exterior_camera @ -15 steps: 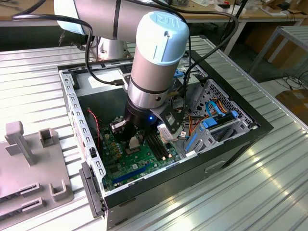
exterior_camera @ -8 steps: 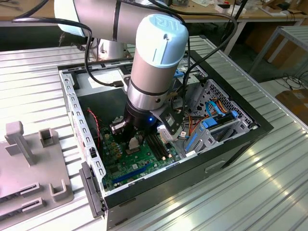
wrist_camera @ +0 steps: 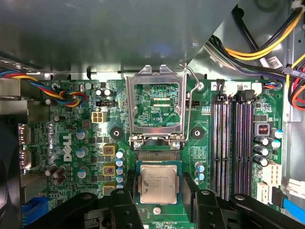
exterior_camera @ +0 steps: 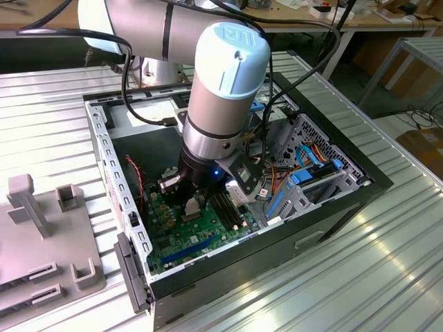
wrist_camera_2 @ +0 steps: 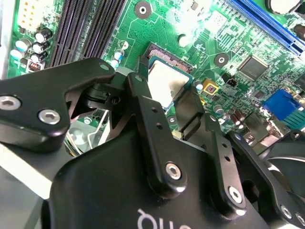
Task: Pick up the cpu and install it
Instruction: 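Place the cpu into insertion slot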
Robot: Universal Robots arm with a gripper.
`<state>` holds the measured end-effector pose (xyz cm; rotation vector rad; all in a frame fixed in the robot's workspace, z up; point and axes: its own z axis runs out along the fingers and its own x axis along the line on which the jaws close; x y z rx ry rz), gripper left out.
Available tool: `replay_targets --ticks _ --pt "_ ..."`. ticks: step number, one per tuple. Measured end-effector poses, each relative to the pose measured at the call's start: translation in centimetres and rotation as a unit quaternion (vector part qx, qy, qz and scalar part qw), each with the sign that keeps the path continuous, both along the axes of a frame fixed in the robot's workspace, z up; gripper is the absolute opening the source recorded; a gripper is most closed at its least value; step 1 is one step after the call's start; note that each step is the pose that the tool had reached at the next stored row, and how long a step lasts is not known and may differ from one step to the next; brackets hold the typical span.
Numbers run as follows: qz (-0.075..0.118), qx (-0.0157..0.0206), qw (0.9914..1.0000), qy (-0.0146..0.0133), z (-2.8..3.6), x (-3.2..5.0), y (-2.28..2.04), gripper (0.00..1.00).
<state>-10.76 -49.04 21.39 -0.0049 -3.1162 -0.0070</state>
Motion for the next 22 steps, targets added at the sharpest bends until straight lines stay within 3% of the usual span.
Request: replay_targets --ticks 22 --pt "0.000 0.0048 0.99999 0.0000 -0.84 -0.02 -0.06 0.47"
